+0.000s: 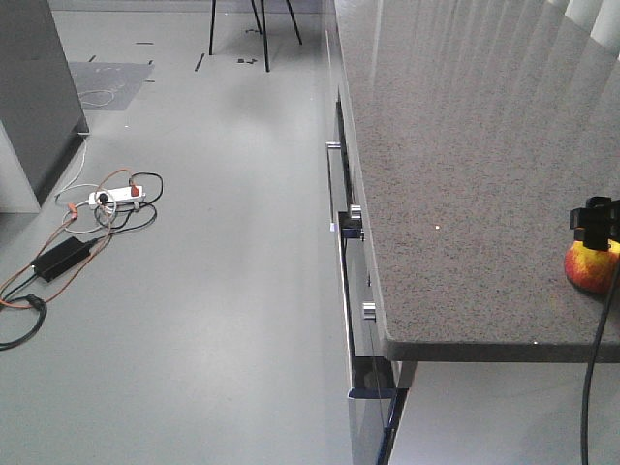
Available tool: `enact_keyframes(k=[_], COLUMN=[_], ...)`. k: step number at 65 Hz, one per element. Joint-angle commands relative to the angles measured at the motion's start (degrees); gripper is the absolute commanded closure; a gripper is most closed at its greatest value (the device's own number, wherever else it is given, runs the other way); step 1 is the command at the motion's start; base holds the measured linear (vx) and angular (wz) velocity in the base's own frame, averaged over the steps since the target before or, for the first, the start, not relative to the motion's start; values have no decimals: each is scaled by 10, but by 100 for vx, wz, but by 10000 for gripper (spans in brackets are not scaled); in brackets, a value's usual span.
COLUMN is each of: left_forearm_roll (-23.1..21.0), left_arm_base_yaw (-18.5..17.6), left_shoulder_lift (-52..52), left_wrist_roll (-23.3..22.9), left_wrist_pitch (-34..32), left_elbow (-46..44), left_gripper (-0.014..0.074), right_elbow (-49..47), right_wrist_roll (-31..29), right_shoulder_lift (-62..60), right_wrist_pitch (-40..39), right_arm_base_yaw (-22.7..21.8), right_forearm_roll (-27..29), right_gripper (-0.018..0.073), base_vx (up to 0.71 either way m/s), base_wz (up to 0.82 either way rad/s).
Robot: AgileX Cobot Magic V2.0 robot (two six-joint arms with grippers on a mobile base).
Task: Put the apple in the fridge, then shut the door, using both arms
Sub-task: 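Close the right gripper around the apple, then lift the apple off the countertop with the right gripper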
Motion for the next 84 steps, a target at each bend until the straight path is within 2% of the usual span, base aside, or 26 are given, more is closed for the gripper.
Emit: enact_keyframes(k=[1, 68, 77, 84], left_forearm_roll=[-2, -2, -2, -2], left_arm_base_yaw=[-2, -2, -2, -2], left_shoulder_lift=[-8, -8, -8, -8], left_wrist_roll=[-6, -6, -6, -6], left_wrist_pitch=[-36, -36, -36, -36], left_elbow=[11, 11, 11, 11], left_gripper=[601, 601, 601, 601], right_elbow=[-18, -17, -17, -17], right_wrist_roll=[-11, -5, -5, -5], right_shoulder_lift=[-13, 60, 66, 67], right_wrist_pitch=[-35, -51, -52, -50], right_arm_base_yaw=[-2, -3, -3, -3], right_forearm_roll=[11, 10, 10, 10], right_gripper=[-34, -32, -4, 65], base_vx=[0, 0, 0, 0], base_wz=[0, 0, 0, 0])
